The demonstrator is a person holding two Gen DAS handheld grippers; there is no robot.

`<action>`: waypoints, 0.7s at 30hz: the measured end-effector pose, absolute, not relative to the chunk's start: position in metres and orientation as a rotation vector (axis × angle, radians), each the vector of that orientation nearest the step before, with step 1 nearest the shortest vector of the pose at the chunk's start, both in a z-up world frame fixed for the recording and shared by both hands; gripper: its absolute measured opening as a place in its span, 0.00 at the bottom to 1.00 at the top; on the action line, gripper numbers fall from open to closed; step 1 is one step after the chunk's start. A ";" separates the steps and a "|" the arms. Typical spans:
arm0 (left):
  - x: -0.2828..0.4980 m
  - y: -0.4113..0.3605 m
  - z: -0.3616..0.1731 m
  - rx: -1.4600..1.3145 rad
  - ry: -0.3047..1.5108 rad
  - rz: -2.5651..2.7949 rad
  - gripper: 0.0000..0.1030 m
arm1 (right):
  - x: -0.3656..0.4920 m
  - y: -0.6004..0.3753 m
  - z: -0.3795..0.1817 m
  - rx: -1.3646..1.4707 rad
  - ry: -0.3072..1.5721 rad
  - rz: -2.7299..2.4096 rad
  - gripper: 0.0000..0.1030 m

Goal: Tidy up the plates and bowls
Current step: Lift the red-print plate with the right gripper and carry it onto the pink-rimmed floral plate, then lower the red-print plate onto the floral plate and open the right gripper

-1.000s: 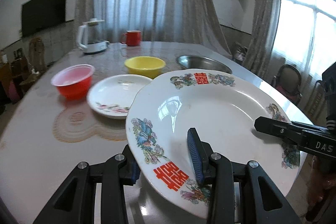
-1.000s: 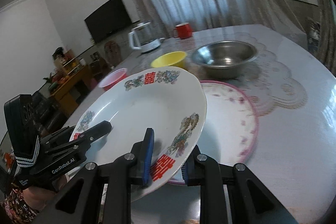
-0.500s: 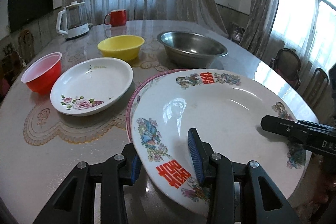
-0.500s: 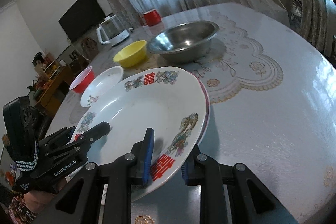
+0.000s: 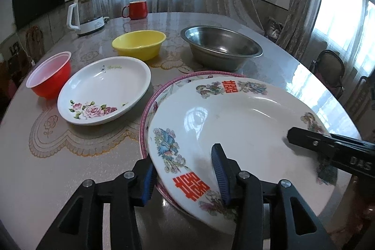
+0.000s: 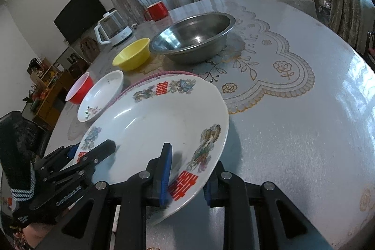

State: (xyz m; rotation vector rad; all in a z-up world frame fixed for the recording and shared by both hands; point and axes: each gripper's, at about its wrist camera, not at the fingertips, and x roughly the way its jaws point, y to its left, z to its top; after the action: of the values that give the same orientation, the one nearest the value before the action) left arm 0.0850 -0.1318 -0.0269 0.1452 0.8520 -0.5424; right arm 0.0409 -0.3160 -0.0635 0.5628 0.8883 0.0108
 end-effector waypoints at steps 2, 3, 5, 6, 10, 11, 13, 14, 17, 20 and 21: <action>0.083 -0.129 -0.025 0.141 0.860 -0.546 0.45 | 0.045 -0.315 -0.064 0.551 0.898 0.007 0.23; 0.082 -0.129 -0.024 0.138 0.862 -0.547 0.45 | 0.046 -0.315 -0.065 0.548 0.902 0.004 0.23; 0.080 -0.127 -0.022 0.131 0.868 -0.546 0.45 | 0.049 -0.315 -0.066 0.544 0.908 -0.005 0.23; 0.078 -0.125 -0.021 0.128 0.869 -0.545 0.45 | 0.051 -0.314 -0.065 0.529 0.906 -0.014 0.23; 0.069 -0.122 -0.018 0.139 0.862 -0.518 0.45 | 0.052 -0.314 -0.065 0.511 0.902 -0.028 0.24; 0.067 -0.123 -0.019 0.156 0.859 -0.502 0.45 | 0.052 -0.313 -0.064 0.502 0.904 -0.030 0.24; 0.063 -0.120 -0.023 0.173 0.854 -0.488 0.45 | 0.053 -0.307 -0.063 0.452 0.911 -0.039 0.25; 0.061 -0.119 -0.025 0.177 0.853 -0.489 0.46 | 0.052 -0.302 -0.062 0.420 0.913 -0.045 0.26; 0.058 -0.114 -0.026 0.171 0.833 -0.486 0.46 | 0.049 -0.293 -0.059 0.369 0.908 -0.050 0.30; 0.059 -0.113 -0.025 0.185 0.830 -0.479 0.46 | 0.042 -0.292 -0.057 0.372 0.907 -0.038 0.30; 0.059 -0.112 -0.027 0.182 0.835 -0.480 0.46 | 0.040 -0.292 -0.057 0.380 0.906 -0.031 0.30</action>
State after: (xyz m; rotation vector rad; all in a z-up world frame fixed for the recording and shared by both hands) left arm 0.0593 -0.1122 -0.0267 0.1819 0.8348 -0.4801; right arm 0.0403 -0.2922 -0.0566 0.3801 0.9055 -0.0313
